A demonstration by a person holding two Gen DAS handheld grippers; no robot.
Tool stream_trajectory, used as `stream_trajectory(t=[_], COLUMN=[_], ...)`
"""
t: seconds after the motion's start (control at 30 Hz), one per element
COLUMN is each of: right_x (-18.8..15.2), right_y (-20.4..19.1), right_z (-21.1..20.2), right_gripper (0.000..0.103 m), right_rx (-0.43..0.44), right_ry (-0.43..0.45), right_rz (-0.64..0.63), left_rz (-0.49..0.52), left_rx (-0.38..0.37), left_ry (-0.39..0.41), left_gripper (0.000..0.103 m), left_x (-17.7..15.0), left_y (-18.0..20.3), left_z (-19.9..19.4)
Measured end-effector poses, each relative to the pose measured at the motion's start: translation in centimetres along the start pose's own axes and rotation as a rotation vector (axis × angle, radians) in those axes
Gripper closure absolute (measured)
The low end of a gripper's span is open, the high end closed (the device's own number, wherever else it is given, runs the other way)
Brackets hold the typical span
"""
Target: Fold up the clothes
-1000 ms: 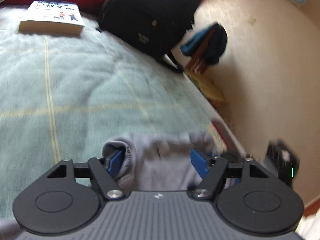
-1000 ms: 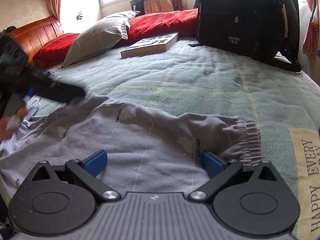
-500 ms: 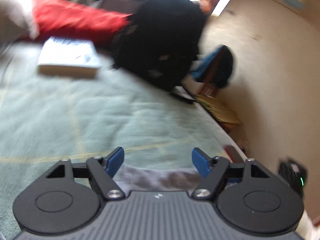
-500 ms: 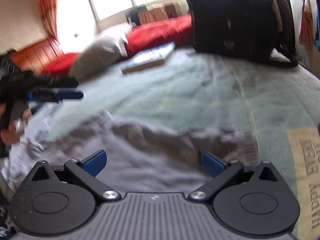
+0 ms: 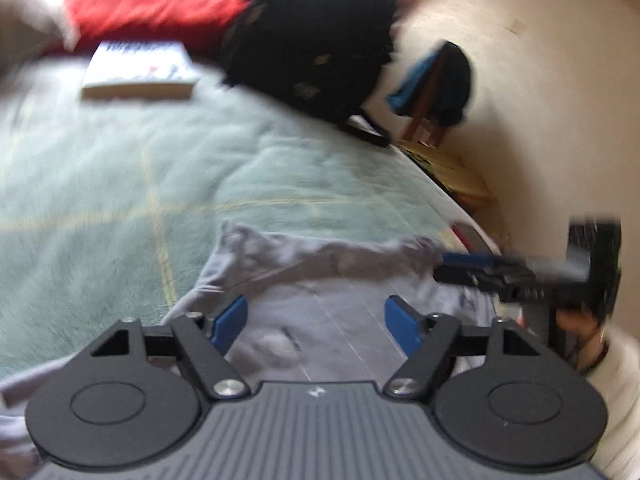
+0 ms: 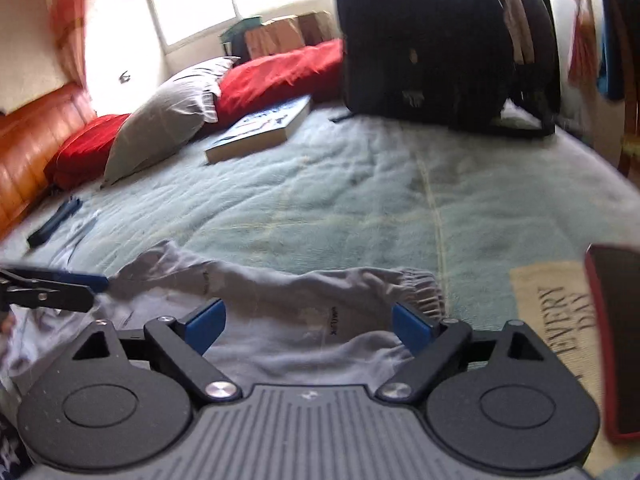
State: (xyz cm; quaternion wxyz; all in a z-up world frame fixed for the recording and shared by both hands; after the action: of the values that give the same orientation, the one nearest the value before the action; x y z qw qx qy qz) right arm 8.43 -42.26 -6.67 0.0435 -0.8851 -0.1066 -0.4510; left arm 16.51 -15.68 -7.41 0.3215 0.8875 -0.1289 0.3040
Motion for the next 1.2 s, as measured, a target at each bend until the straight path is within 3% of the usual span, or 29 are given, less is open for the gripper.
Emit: stream_trajectory(t=[0.13,0.2,0.3,0.47,0.57,0.7,0.8,0.93,1.0,1.2], right_x=[-2.3,-4.4,-6.4,-5.2,-3.7,-4.8,-6.3,-5.8,-5.2,-3.0], right_y=[-3.3,-4.1,-4.9,-5.7,-6.1,-6.7,-7.0,-7.0,-7.0,-7.9], right_z=[-1.4,-1.3,-1.7,-3.3,-3.2,-1.9,-2.0,-2.4,-2.7,-3.0], right_gripper=[0.009,0.008,0.004,0.004,0.003,0.003,0.000,0.000,0.000,0.000], right_rx=[-0.035,-0.016,-0.045,-0.073,-0.067,-0.050,-0.060,-0.038,-0.018,0.201], right_ry=[-0.044,-0.096,-0.107,-0.086,-0.042,-0.098,-0.115,-0.096,-0.079,0.005], right_rz=[-0.155,-0.170,-0.220,-0.237,-0.226,-0.184,-0.175,-0.126,-0.095,0.108], left_rz=[0.224,0.214,0.244,0.257,0.220,0.148,0.137,0.051,0.006,-0.177], left_rx=[0.125,0.153,0.200,0.196,0.171,0.201,0.191,0.153,0.156,0.208], left_ry=[0.025,-0.039,-0.018,-0.012,0.028,-0.021,0.008,-0.012,0.021,0.127], left_gripper=[0.025,0.025,0.024,0.023,0.020,0.020,0.020,0.019,0.019,0.018], left_x=[-3.9,-6.2,-9.0,-9.3,-8.4,-10.4,-11.8,-10.9,-9.8,-6.6], left_y=[2.0,1.7,1.7,2.9,2.8,1.9,1.9,1.3,0.2,-5.3], left_z=[-1.0,-0.5,-0.8,-3.0,-3.3,-2.6,-3.8,-5.9,-7.3,-12.0])
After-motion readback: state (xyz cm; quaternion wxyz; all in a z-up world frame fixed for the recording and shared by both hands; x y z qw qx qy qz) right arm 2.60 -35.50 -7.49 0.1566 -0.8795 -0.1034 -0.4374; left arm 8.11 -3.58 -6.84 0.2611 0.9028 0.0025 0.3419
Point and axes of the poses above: each gripper's, at about its wrist camera, not at the fingertips, and z roughly the way its jaws point, y to its right, x to its top, the point moved 6 cm from there along z, roughly the way its jaws point, and after that the axes turned 15 degrees about -z, right-handed, at the moved point
